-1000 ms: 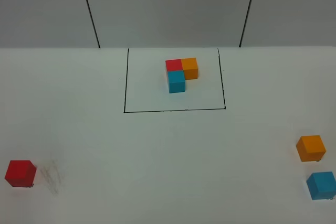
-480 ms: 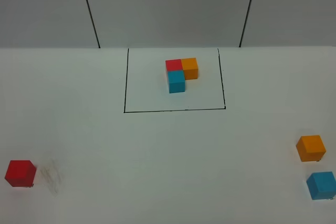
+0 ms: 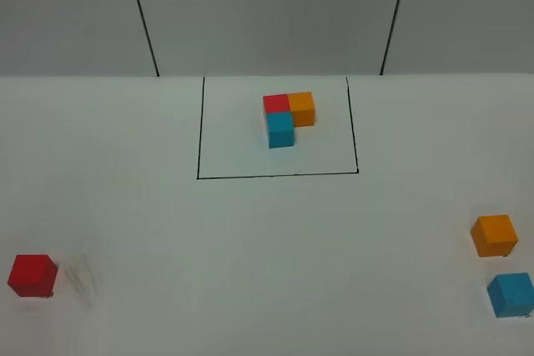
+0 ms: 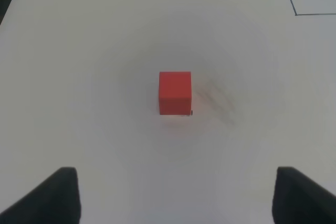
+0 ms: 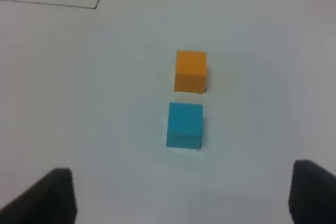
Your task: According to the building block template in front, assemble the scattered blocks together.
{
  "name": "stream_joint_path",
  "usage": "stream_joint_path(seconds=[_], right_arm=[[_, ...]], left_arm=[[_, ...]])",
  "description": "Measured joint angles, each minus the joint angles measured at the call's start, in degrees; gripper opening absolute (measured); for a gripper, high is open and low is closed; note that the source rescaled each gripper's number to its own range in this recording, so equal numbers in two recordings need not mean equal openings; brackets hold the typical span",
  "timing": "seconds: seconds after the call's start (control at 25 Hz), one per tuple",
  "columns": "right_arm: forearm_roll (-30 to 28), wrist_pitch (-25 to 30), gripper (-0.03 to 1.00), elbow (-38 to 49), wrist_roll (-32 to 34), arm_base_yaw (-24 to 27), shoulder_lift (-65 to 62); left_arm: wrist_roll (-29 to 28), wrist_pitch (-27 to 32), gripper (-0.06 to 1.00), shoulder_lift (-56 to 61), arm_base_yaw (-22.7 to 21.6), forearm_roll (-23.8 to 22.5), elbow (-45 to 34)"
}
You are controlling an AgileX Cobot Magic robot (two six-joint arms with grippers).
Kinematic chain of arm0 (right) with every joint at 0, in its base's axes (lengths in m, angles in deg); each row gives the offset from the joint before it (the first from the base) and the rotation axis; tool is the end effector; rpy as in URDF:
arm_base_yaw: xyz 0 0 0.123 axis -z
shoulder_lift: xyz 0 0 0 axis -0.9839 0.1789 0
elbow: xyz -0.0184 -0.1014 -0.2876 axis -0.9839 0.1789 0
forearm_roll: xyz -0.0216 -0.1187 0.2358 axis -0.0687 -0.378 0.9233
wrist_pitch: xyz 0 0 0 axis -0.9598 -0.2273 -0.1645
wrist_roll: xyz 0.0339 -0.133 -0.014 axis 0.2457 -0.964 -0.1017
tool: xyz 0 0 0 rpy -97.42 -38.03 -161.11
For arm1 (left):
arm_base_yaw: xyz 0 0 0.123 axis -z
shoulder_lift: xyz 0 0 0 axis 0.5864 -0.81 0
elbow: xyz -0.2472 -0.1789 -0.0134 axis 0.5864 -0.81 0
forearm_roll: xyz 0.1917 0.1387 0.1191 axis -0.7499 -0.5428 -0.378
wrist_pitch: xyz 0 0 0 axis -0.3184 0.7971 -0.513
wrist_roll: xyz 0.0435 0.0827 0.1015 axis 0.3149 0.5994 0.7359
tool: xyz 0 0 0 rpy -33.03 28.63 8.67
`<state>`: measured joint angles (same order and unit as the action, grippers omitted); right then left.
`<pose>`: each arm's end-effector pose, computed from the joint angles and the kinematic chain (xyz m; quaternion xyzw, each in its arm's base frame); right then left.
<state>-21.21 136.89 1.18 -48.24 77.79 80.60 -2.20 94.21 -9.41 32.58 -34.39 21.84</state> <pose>0.0336 0.0099 0.2605 -0.0608 0.8666 0.0184 0.4949 0.0253 0.0030 0.2649 -0.0094 0.8511 0.0312 0.5239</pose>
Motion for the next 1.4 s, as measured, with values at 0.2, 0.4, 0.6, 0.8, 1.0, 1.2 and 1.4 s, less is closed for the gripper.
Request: stream_joint_path(seconds=[0.2, 0.4, 0.6, 0.8, 1.0, 1.2, 1.4], right_arm=[[0.0, 0.0, 0.73, 0.0, 0.0, 0.0, 0.0], [0.0, 0.0, 0.73, 0.0, 0.0, 0.0, 0.0], [0.0, 0.0, 0.73, 0.0, 0.0, 0.0, 0.0], [0.0, 0.0, 0.73, 0.0, 0.0, 0.0, 0.0], [0.0, 0.0, 0.73, 0.0, 0.0, 0.0, 0.0], [0.0, 0.0, 0.73, 0.0, 0.0, 0.0, 0.0], [0.0, 0.0, 0.73, 0.0, 0.0, 0.0, 0.0]], left_arm=[[0.0, 0.0, 0.83, 0.0, 0.0, 0.0, 0.0], [0.0, -0.06, 0.83, -0.07, 0.0, 0.0, 0.0], [-2.48, -1.56, 0.83, -3.41, 0.0, -0.03, 1.6], [-2.83, -3.19, 0.71, -10.94, 0.0, -0.21, 6.21], [-2.89, -3.61, 0.46, -19.51, 0.0, -0.58, 10.41], [-2.89, -3.84, 0.25, -28.67, 0.0, -1.29, 14.15], [-2.89, -3.78, 0.18, -37.09, 0.0, -2.3, 18.78]])
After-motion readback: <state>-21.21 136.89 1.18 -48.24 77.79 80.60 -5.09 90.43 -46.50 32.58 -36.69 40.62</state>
